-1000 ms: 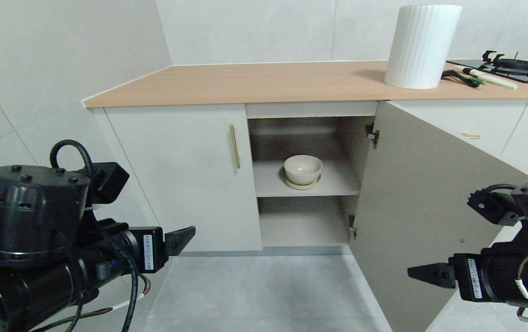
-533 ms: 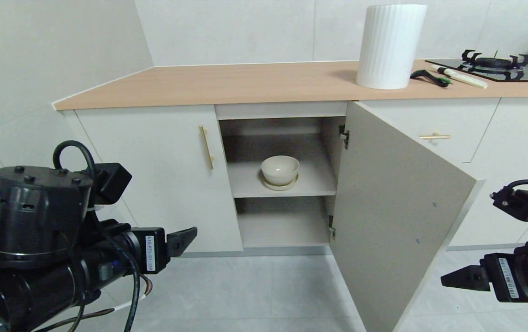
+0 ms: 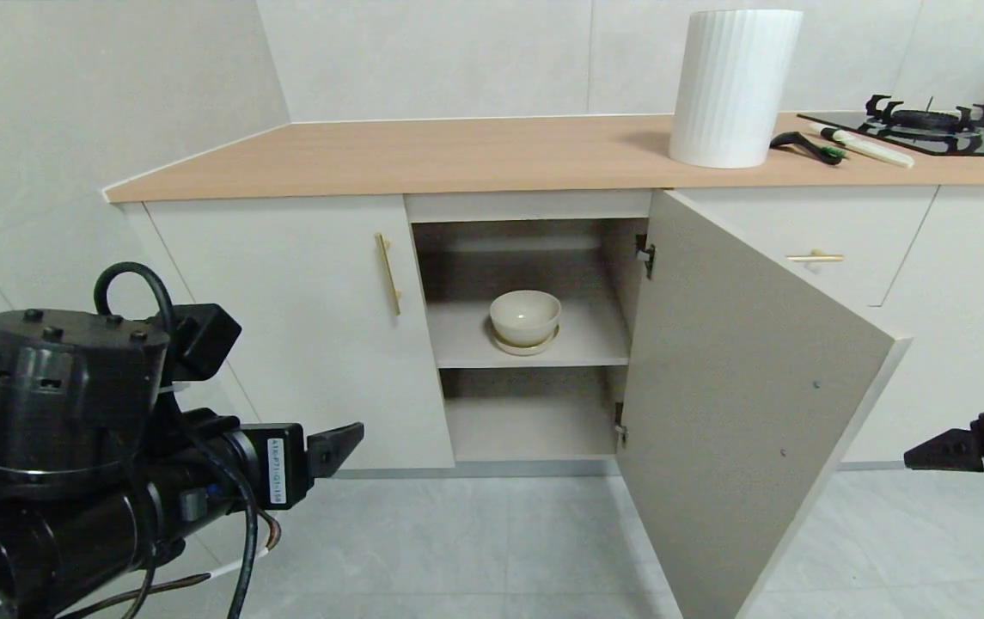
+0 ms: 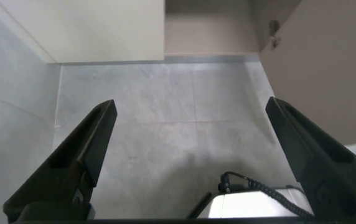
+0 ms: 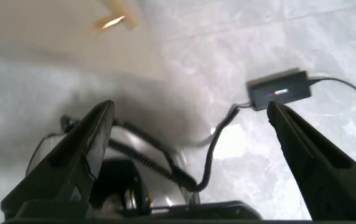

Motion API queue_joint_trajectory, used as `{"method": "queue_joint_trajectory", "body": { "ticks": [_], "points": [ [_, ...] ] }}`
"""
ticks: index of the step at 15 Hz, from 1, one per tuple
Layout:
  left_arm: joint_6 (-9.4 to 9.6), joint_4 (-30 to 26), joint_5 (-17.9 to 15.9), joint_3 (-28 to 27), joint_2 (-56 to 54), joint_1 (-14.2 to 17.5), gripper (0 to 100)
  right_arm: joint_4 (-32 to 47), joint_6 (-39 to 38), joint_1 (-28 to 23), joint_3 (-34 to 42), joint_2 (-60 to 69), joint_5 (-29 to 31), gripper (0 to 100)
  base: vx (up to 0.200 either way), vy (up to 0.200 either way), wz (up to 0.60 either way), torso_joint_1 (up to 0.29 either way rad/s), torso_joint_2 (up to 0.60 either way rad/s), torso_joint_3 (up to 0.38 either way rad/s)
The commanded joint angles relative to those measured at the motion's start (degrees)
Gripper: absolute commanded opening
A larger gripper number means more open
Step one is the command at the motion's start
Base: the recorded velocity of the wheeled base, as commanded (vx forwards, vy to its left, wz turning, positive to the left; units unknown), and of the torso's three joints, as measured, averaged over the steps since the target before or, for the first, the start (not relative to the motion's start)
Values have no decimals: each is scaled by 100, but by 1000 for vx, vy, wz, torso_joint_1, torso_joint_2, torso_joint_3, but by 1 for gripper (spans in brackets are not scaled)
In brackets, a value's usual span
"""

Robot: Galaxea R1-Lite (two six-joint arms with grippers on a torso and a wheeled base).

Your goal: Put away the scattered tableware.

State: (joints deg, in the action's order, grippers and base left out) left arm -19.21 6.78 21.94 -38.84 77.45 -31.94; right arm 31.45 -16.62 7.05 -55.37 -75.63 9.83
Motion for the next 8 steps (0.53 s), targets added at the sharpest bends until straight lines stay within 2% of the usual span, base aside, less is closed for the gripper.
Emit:
{"method": "queue_joint_trajectory", "body": {
  "ticks": [1,8],
  "points": [
    [-4,-1,3,-1,7,4,100,-359,-8,-335,-27,-330,-25,100,0,0,0,0,0,0],
    [-4,-1,3,-1,-2,4,100,-1449,-509,-353,158,-910,-25,100,0,0,0,0,0,0]
  ]
}}
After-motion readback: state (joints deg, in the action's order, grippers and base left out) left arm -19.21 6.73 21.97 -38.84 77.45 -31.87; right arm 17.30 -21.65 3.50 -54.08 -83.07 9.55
